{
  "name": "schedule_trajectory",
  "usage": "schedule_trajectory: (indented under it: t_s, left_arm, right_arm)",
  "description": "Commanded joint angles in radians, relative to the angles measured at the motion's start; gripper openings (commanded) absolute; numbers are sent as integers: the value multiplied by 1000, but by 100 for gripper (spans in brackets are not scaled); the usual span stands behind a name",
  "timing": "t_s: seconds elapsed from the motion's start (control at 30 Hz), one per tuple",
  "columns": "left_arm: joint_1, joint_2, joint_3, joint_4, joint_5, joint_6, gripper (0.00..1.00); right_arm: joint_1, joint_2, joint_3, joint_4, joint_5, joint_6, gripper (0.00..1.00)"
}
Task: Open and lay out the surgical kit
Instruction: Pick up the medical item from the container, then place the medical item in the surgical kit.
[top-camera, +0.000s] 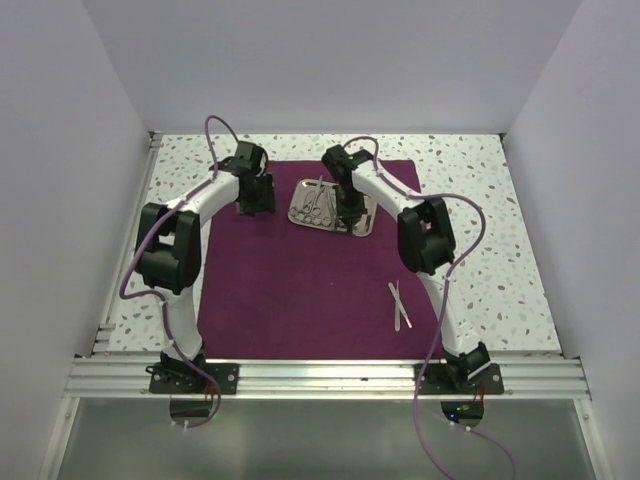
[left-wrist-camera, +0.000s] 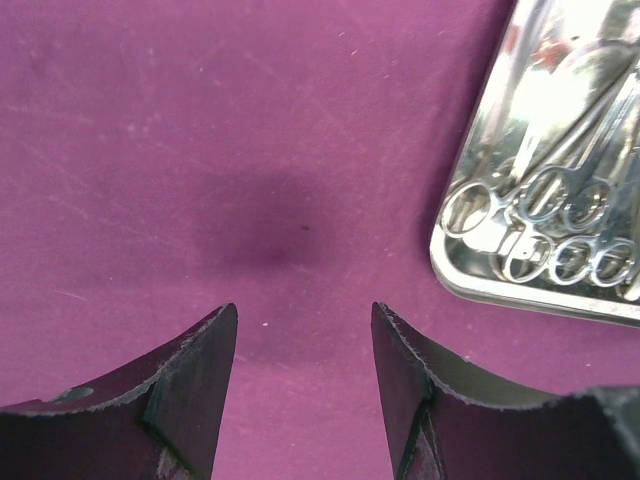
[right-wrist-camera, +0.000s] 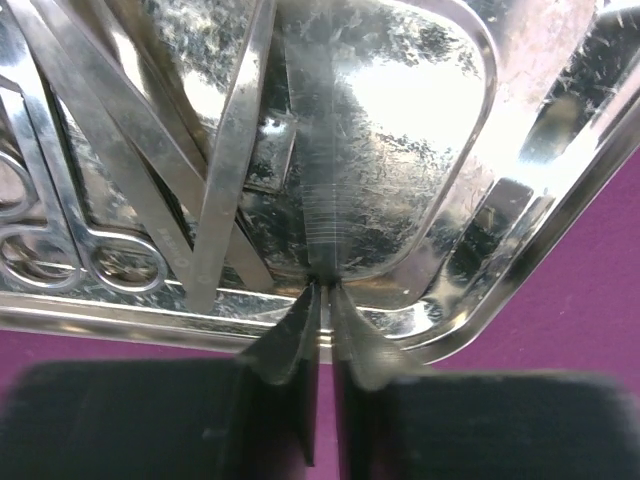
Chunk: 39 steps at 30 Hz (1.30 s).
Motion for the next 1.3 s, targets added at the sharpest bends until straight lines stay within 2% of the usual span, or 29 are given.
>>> schedule_trajectory:
  t_s: [0.0,0.23,0.53,0.67,0.8,0.97,1.1,1.2,1.27]
  left_arm:
    - [20,-21,-12,38,7,11,60]
    - [26,-22,-12,36,7,11,60]
    - [28,-25,-26,45,33,5,60]
    - [28,-25,-23,47,37,2,60]
    - [28,-25,-18,58,63,0,61]
    - [11,-42,-16,85,79,-15,64]
    - [-37,-33,45,67,72,-29,66]
    - [-92,-18,114,9,41,-35,66]
    - [-129,-21,131,-7,27,-40,69]
  right_arm:
    - [7,72,-71,-4,10,-1,2]
    - [7,62,-78,-27,19,-16,0]
    - [-17,-168,-20,-71,119,-26,0]
    - [-30,-265,-44,-88,161,-32,0]
    - [-31,-393,-162,-82,165,-30,0]
    - [-30,-646,-507,2,127,-7,0]
    - [-28,-812,-830,75,20,26,0]
    - [-23,-906,-1017,140,-65,34,0]
    - [-22,-917,-1076,151,-118,28,0]
